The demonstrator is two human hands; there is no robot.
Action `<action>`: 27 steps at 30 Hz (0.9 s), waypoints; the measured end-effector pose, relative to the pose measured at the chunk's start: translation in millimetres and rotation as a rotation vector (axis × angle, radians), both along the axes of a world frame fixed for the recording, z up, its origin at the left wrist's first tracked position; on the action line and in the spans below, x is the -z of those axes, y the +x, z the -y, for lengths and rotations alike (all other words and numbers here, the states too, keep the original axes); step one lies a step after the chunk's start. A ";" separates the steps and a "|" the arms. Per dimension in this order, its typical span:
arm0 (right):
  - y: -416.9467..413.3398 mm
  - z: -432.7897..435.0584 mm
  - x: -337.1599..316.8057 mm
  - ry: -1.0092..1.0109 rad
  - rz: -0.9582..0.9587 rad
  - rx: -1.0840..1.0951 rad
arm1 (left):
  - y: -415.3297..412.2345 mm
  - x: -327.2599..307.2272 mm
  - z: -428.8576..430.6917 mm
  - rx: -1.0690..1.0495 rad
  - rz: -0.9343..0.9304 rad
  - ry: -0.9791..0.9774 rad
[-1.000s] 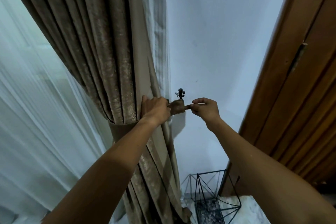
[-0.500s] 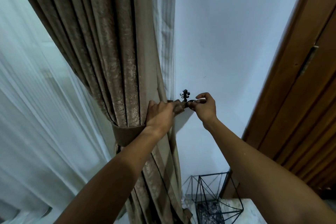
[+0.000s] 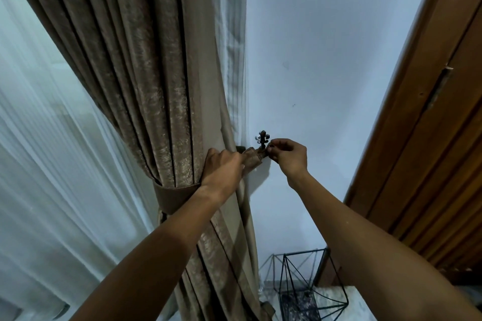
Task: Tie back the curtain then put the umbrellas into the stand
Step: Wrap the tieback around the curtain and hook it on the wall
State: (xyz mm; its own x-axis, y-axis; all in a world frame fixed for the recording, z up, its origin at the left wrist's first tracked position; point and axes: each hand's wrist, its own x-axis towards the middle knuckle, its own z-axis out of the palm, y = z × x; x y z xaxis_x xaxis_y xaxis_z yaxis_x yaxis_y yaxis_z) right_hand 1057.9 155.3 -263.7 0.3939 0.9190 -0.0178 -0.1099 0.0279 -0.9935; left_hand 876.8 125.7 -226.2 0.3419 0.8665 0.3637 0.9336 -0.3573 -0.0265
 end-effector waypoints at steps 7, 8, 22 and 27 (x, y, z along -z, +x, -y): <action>-3.7 -6.1 7.8 0.018 0.038 0.040 | -0.1 -6.0 11.3 0.091 0.017 0.068; -4.0 -6.9 9.3 0.032 0.041 0.049 | -0.7 -5.4 11.1 0.094 0.028 0.063; -16.9 -16.5 21.0 0.013 0.060 0.113 | -6.4 23.9 4.4 0.036 0.020 0.156; -14.6 -20.4 14.1 -0.026 0.123 0.188 | -2.1 27.2 -2.1 -0.074 -0.023 0.130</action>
